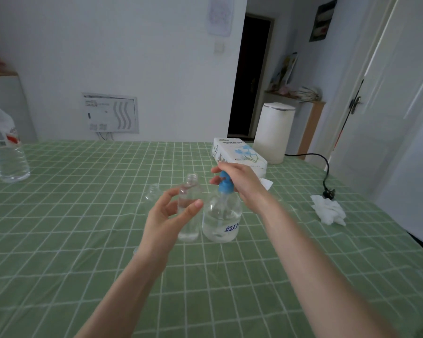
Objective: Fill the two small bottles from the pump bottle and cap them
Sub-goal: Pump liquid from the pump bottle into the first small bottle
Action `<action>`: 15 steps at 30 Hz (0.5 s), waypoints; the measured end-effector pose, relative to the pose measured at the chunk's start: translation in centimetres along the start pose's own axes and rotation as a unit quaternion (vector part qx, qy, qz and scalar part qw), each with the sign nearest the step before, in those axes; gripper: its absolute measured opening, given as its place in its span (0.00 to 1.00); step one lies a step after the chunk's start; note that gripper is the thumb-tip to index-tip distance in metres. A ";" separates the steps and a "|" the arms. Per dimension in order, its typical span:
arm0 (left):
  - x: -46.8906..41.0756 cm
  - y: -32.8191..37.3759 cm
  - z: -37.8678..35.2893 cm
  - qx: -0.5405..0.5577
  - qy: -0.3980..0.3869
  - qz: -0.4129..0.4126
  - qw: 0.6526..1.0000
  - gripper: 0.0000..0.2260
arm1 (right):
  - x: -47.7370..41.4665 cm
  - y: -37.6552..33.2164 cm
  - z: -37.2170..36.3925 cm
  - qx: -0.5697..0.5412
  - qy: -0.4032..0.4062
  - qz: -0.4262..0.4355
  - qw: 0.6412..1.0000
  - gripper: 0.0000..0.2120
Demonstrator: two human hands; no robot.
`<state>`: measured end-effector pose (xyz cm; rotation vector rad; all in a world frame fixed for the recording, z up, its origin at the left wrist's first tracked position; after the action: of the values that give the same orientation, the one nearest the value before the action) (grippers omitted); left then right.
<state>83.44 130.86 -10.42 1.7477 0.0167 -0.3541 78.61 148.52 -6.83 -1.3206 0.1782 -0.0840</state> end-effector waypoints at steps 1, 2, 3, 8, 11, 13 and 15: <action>0.2 0.3 1.1 -0.004 0.012 -0.003 1.000 0.28 | 0.2 0.0 0.0 -0.009 0.004 0.004 1.000 0.11; 0.3 0.7 2.3 -0.009 0.024 -0.006 1.000 0.29 | 0.3 0.1 -0.1 -0.020 0.008 0.010 1.000 0.11; 0.4 1.0 3.5 -0.017 0.035 -0.009 0.999 0.27 | 0.5 0.1 -0.1 -0.029 0.015 0.014 0.999 0.12; 0.5 2.0 9.9 -0.069 0.108 -0.013 0.992 0.24 | 1.1 0.3 -0.2 -0.075 0.061 0.019 0.995 0.13; 0.6 1.2 12.6 -0.107 0.139 0.012 0.984 0.19 | 1.2 0.3 -0.3 -0.090 0.079 0.019 0.993 0.14; 0.5 0.0 13.5 -0.118 0.144 0.034 0.982 0.19 | 1.3 0.4 -0.1 -0.080 0.090 0.023 0.992 0.14; 1.3 -0.8 15.3 -0.120 0.163 0.049 0.978 0.18 | 1.6 0.6 -1.0 -0.079 0.092 0.023 0.992 0.14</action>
<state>81.09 116.09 -14.04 1.5433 0.2019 0.0111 80.03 147.46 -7.74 -1.4651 0.3792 -0.1549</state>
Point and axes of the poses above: each hand's wrist, its own x-axis away from the middle knuckle, its own z-axis out of the back of the hand, y = z × x, the point moved 9 cm from there along -x, towards the middle knuckle
